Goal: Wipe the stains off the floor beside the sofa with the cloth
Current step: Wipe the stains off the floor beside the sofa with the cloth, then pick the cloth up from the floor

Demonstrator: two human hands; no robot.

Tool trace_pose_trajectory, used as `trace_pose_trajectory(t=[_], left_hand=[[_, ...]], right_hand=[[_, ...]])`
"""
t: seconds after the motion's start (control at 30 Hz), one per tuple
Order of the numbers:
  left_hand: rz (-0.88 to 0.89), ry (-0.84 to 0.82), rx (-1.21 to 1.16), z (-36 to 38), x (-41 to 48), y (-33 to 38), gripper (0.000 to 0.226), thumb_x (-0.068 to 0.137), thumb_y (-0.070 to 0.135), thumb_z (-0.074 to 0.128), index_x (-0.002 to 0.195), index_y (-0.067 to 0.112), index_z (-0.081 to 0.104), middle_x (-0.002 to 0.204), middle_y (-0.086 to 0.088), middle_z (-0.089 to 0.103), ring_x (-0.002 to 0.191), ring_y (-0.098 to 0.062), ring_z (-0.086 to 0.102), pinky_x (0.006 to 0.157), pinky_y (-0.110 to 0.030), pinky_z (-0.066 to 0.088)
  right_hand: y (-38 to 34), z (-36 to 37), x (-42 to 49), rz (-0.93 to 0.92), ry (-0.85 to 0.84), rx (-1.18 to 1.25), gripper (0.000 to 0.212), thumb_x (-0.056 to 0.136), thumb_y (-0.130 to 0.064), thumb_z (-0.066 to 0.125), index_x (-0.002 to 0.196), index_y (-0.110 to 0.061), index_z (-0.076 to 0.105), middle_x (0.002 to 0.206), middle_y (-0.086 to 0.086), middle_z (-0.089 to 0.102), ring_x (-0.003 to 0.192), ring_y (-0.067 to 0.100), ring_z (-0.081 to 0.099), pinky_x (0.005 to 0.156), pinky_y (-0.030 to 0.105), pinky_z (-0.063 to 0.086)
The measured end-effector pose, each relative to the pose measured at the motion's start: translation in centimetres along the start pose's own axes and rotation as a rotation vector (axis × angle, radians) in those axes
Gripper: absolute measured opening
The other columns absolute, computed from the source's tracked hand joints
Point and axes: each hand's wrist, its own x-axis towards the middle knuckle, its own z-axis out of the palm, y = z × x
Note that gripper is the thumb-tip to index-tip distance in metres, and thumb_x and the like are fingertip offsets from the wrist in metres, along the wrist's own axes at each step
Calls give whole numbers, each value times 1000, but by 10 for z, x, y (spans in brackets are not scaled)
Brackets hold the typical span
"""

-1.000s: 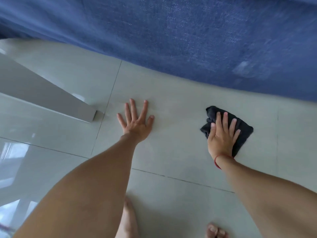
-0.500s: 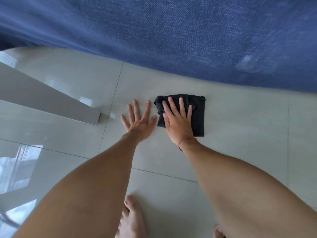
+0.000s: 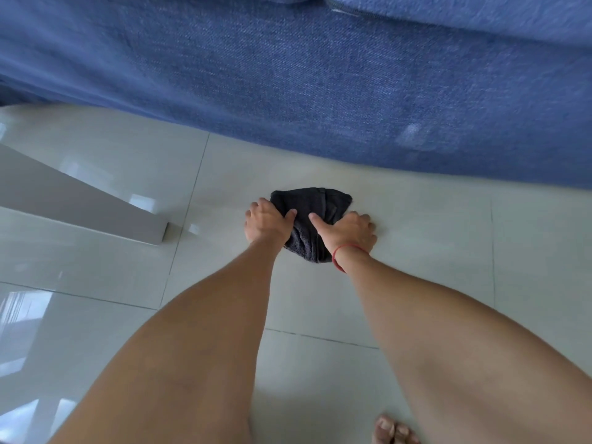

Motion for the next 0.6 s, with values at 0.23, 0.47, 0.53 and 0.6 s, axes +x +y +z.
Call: trace_pose_trajectory(t=[0.23,0.47,0.53,0.6], left_hand=[[95,-64,21,-2,2,7,45,89,33,60,116,-1,48,121,-20,55,116,-34,47,93,-39,40],[-100,-221,16,3,-16,-5,64,87,44,59,130,0,41,131,-19,48,120,-33,49,95,-39,43],[-156,-294,57,6,-35,-12,70,86,46,59,134,0,36,134,-19,46,121,-32,49,94,-36,44],[-188,-354,101,5,-55,-21,71,86,46,59,135,0,35,134,-19,47,118,-32,52,92,-36,46]], right_hand=[[-18,6,0,1,-146,300,64,77,-37,76,123,-2,50,123,17,62,111,34,62,90,37,50],[-6,1,-11,171,-322,272,66,77,-28,77,129,-1,48,133,16,58,121,30,58,95,31,47],[6,1,-27,207,-360,217,62,78,-23,76,129,-1,50,131,15,60,119,28,59,94,30,49],[16,-3,-47,213,-407,172,55,80,-20,74,127,0,52,130,14,61,119,28,60,92,28,49]])
